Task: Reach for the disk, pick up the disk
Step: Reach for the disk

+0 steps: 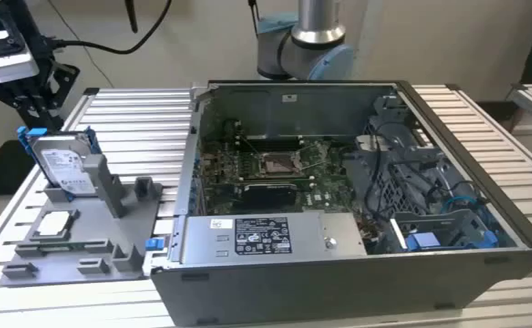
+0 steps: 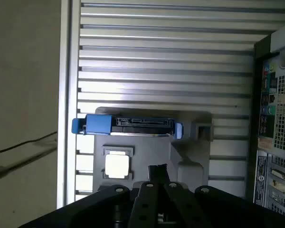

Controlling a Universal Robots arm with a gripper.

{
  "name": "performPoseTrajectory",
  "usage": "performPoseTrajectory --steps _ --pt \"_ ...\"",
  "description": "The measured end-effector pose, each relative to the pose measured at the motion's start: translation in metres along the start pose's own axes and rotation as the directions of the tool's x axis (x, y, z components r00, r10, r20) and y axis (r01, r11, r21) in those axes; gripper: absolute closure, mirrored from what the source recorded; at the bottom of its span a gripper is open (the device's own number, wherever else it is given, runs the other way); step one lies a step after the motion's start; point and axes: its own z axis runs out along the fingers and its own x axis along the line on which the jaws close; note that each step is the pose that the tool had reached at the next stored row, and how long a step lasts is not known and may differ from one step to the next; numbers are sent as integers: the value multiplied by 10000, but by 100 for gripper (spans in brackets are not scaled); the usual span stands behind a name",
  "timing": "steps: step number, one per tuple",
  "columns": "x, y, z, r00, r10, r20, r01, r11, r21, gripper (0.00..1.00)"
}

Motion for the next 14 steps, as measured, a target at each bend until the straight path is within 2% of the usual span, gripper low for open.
performPoseTrajectory --steps 14 --pt "0 1 0 10000 0 -1 0 10000 0 100"
